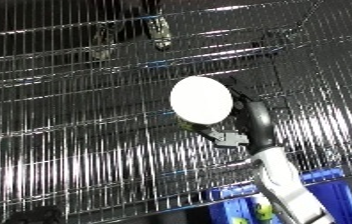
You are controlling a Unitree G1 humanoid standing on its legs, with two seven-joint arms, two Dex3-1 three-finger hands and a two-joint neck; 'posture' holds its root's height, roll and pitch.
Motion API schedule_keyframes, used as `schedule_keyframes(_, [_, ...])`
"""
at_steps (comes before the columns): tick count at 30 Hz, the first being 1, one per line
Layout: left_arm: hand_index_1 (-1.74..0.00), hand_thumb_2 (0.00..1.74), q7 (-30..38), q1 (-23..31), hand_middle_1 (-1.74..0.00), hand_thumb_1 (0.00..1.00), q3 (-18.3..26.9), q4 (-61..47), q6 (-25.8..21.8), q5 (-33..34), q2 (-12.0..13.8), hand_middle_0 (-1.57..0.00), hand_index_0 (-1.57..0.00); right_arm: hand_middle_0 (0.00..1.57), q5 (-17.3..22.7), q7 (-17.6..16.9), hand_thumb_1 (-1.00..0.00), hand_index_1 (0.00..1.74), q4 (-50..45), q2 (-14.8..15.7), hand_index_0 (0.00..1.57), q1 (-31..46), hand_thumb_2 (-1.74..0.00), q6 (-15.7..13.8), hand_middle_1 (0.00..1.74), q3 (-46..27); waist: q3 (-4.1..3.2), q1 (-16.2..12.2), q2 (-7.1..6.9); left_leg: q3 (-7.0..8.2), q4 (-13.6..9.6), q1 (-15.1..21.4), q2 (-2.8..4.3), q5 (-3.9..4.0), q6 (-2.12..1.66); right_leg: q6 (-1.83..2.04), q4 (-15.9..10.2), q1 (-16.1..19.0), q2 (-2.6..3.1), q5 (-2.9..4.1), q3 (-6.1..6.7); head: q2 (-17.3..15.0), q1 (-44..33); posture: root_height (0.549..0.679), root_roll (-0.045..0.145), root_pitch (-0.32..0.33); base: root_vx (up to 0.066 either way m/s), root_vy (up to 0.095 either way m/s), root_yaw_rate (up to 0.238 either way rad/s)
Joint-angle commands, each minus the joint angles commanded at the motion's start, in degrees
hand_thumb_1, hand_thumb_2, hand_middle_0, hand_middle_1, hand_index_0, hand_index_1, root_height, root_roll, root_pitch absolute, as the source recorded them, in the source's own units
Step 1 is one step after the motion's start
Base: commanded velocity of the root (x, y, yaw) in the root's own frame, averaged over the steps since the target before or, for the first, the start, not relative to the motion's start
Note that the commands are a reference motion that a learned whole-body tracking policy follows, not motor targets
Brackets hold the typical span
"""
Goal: Pick up the object and place it into the box
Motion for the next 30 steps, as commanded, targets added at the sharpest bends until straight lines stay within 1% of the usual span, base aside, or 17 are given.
schedule_keyframes(6, [-1.74,1.74,-0.2,0.9,-1.74,1.00,0.6,-0.5,-0.3,0.2,0.1,-1.57,-1.57,1.49,-0.9,-0.9,-0.95,1.65,-2.2,-0.2,1.49,1.5,-1.65,-1.1,1.65,-1.0,0.00,-0.4,-0.27,0.01,-1.0,1.2,0.10,0.20,-0.16,0.05,-1.0,1.1,0.12,0.22,0.01,0.5,0.3,0.593,0.047,0.177,-0.013,-0.015,-0.036])
schedule_keyframes(11, [-1.74,1.74,-0.4,3.4,-1.74,1.00,1.6,-1.2,-1.6,1.1,0.1,-1.57,-1.57,1.49,-3.2,-2.4,-0.95,1.65,-10.0,-0.4,1.49,5.5,-1.65,-0.7,1.65,-2.9,0.00,-1.5,-0.88,0.12,-1.8,2.3,0.34,0.01,-0.16,0.16,-1.8,2.2,0.59,0.27,0.33,0.7,0.5,0.596,0.045,0.173,-0.011,-0.007,-0.094])
schedule_keyframes(13, [-1.74,1.74,-0.6,4.8,-1.74,1.00,2.3,-1.7,-2.1,1.5,0.0,-1.57,-1.57,1.49,-4.5,-3.2,-0.95,1.65,-14.4,-0.5,1.49,8.1,-1.65,-0.2,1.65,-4.0,0.00,-2.1,-1.25,0.25,-2.1,2.9,0.55,-0.15,-0.17,0.22,-2.2,2.8,0.81,0.31,0.55,0.5,1.2,0.598,0.045,0.171,-0.015,0.002,-0.140])
schedule_keyframes(15, [-1.74,1.74,-0.9,6.0,-1.74,1.00,3.1,-2.2,-2.5,1.7,0.1,-1.57,-1.57,1.49,-4.9,-3.7,-0.95,1.65,-18.8,-0.5,1.49,11.2,-1.65,-0.1,1.65,-5.2,0.00,-2.9,-1.63,0.42,-2.2,3.5,0.81,-0.35,-0.12,0.26,-2.7,3.3,1.06,0.39,0.79,0.0,2.0,0.599,0.045,0.167,-0.019,0.006,-0.157])
schedule_keyframes(18, [-1.74,1.74,-1.4,7.4,-1.74,1.00,4.3,-2.6,-2.6,2.1,0.0,-1.57,-1.57,1.49,-5.2,-4.0,-0.95,1.65,-23.4,-0.2,1.49,15.7,-1.65,-0.9,1.65,-6.9,0.00,-4.0,-2.21,0.71,-2.4,4.5,1.24,-0.70,-0.03,0.34,-3.3,4.3,1.37,0.58,1.09,-0.7,3.8,0.602,0.045,0.160,-0.015,0.008,-0.153])
schedule_keyframes(23, [-1.74,1.74,-1.6,8.7,-1.74,1.00,5.5,-3.3,-2.2,3.3,-0.4,-1.57,-1.57,1.49,-7.5,-5.5,-0.95,1.65,-28.8,0.8,1.49,21.9,-1.65,-2.0,1.65,-9.3,0.00,-5.8,-3.01,1.28,-2.9,6.2,1.94,-1.12,0.03,0.56,-4.9,6.2,1.72,1.12,1.77,-1.3,6.3,0.607,0.045,0.148,-0.012,-0.001,-0.146])
schedule_keyframes(26, [-1.74,1.74,-1.7,8.9,-1.74,1.00,6.2,-3.5,-2.1,3.8,-0.3,-1.57,-1.57,1.49,-7.9,-6.6,-0.95,1.65,-31.5,1.0,1.49,24.3,-1.65,-1.8,1.65,-10.3,0.00,-6.7,-3.32,1.75,-3.3,6.7,2.21,-1.18,0.10,0.61,-5.7,6.9,2.02,1.41,2.08,-2.1,8.5,0.609,0.046,0.146,-0.028,0.004,-0.146])
schedule_keyframes(30, [-1.74,1.74,-1.1,9.1,-1.74,1.00,7.0,-3.9,-1.9,4.2,0.2,-1.57,-1.57,1.49,-7.8,-8.0,-0.95,1.65,-34.0,1.2,1.49,27.5,-1.65,-2.3,1.65,-11.8,0.00,-7.9,-3.57,2.36,-3.7,6.9,2.43,-1.24,0.15,0.65,-6.6,7.3,2.42,1.75,2.57,-2.2,10.5,0.612,0.048,0.148,-0.034,0.018,-0.143])
